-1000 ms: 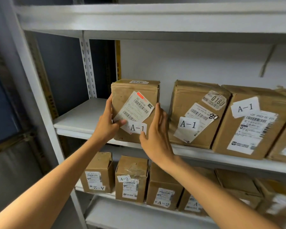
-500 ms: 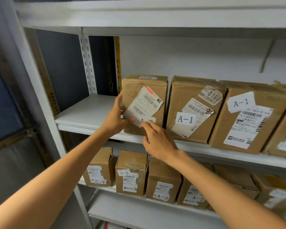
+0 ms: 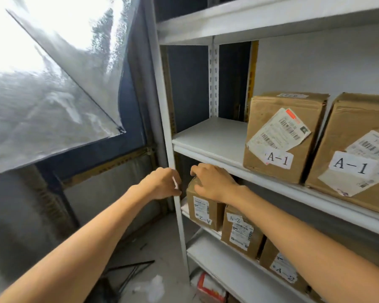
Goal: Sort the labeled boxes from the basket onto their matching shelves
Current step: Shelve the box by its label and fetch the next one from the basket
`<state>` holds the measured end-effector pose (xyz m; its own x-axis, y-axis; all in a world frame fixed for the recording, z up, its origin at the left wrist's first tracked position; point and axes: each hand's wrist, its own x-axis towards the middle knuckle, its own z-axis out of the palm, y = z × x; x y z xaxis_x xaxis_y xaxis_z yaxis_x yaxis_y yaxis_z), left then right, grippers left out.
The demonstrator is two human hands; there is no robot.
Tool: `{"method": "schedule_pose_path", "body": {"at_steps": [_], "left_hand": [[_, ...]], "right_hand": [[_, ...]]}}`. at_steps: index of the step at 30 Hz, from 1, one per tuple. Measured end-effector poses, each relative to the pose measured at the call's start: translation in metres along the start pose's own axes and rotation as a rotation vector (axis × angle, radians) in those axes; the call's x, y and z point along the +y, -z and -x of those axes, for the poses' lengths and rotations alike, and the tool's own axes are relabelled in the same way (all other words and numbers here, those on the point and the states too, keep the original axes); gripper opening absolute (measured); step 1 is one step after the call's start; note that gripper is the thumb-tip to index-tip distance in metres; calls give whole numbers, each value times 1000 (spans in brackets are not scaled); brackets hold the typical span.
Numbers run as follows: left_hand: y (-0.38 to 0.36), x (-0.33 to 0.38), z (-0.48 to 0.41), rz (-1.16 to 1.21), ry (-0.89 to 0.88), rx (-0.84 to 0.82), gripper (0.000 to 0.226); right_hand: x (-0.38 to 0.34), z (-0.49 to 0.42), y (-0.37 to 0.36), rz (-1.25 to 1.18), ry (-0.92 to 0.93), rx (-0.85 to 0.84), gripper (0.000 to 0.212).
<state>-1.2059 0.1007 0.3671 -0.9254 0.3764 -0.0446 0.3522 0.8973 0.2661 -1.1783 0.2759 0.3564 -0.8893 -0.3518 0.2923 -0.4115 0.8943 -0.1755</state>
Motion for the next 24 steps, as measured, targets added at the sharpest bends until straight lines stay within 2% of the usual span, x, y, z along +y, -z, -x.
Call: {"method": "schedule_pose_path", "body": {"at_steps": [5,12,18,24], "left_hand": [[-4,-33,66,18,208,79,29],[-44,-39,203,139,551,132,32],[-94,-4,348,274,892,247,31],[-150,68,501,370,1252,320,32]], "right_hand": [[-26,-13,-24,-97,132,-239,37],[-91,12,-64,-130,486,-405,42],[-179,88,-91,-228,814,-570,42],[-274,201,-98,-233,1143,-738,46]]}}
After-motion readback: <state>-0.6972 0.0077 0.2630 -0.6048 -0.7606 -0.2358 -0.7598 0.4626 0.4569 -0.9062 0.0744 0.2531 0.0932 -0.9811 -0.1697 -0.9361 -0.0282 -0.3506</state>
